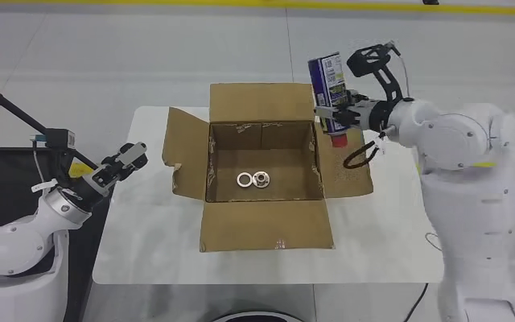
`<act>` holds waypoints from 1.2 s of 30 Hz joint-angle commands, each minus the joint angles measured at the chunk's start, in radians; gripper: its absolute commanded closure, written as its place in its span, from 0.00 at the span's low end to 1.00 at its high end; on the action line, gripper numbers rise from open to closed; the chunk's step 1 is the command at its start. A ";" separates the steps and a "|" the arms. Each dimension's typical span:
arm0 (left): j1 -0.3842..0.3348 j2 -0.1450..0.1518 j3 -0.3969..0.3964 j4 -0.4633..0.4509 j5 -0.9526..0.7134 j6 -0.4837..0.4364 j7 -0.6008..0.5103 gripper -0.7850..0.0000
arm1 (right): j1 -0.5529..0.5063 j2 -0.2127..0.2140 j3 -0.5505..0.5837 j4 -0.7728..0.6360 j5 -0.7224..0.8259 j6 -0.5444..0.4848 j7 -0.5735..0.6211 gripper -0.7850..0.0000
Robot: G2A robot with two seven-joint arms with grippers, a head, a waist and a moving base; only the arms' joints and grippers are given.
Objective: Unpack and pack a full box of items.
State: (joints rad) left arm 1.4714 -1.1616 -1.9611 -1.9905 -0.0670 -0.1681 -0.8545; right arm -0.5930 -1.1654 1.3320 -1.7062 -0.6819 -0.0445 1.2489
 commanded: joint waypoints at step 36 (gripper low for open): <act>0.020 0.003 -0.006 -0.020 -0.010 0.003 0.039 0.00 | 0.097 0.061 0.044 0.837 -0.267 -0.093 0.016 1.00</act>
State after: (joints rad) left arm 1.4914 -1.1585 -1.9675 -2.0103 -0.0765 -0.1653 -0.8157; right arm -0.4991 -1.1033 1.3813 -0.8881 -0.9532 -0.1331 1.2740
